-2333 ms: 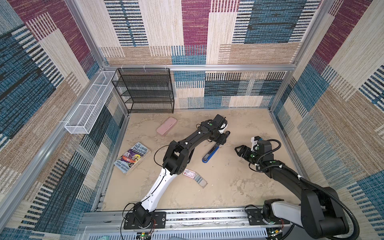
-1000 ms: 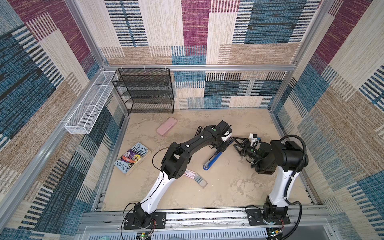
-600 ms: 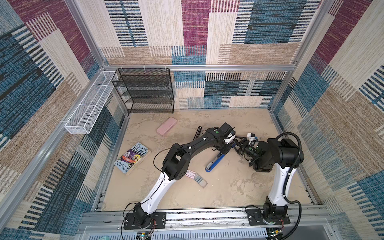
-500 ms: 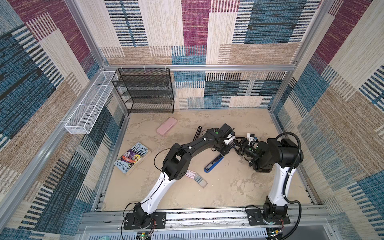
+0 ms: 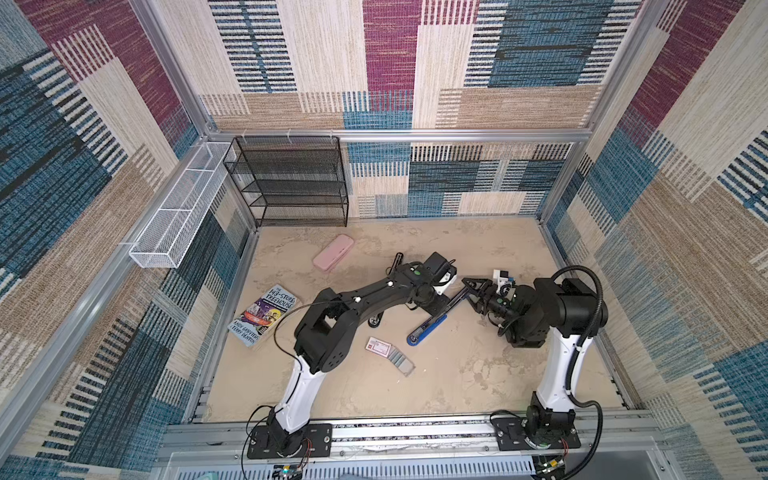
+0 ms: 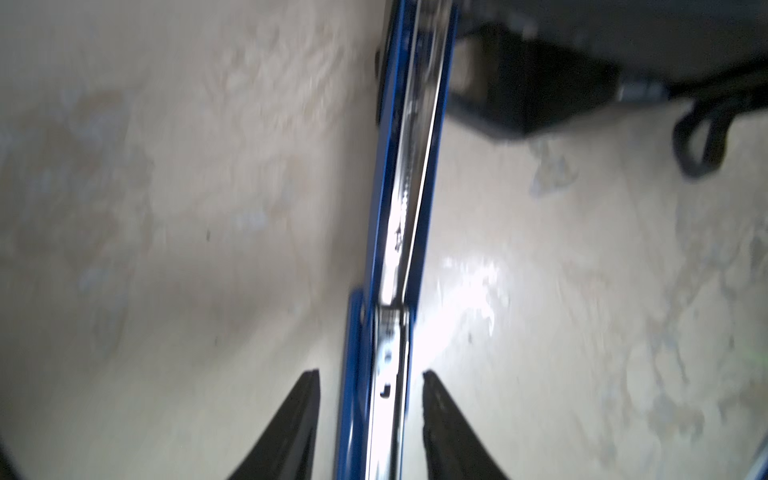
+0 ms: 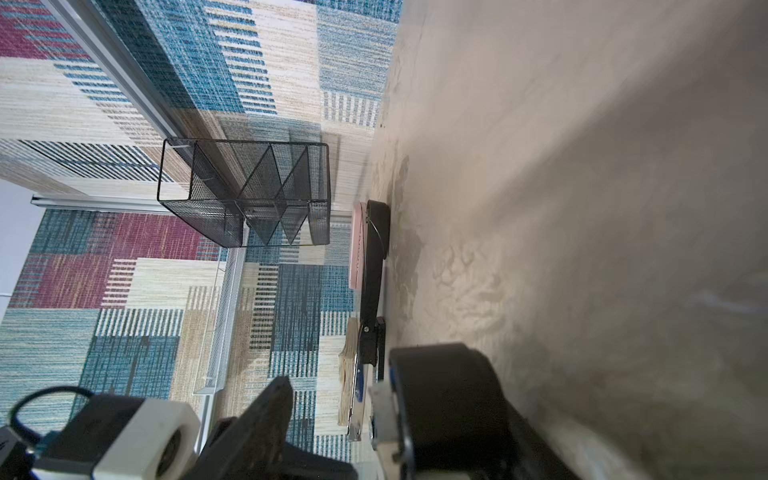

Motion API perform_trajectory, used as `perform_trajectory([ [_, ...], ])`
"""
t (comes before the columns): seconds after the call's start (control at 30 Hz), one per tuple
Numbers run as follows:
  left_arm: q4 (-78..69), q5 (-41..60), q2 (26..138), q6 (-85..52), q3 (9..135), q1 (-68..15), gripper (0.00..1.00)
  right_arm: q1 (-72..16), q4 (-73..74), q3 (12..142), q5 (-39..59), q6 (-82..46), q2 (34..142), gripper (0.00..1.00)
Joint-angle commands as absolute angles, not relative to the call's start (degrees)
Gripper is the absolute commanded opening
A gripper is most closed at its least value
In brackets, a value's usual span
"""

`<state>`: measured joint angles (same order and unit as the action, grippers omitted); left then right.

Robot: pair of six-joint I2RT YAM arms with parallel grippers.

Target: Load the staples into the stapler

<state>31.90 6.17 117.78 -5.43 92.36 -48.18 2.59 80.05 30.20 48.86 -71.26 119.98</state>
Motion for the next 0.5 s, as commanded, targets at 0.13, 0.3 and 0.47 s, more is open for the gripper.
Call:
perform_trajectory([
  [0.13, 7.52, 2.7, 95.19, -12.03, 60.83, -47.99, 0.56, 2.55, 78.57, 30.59, 50.19, -66.97, 118.21, 0.72],
  [0.3, -11.13, 4.18, 86.34, -11.95, 42.31, -48.08, 0.57, 2.48, 78.57, 30.63, 50.23, -66.98, 118.56, 0.72],
  [0.47, -16.96, 4.4, 85.95, -10.71, 36.93, -48.67, 0.56, 2.33, 77.71, 30.7, 49.94, -66.51, 118.43, 0.72],
])
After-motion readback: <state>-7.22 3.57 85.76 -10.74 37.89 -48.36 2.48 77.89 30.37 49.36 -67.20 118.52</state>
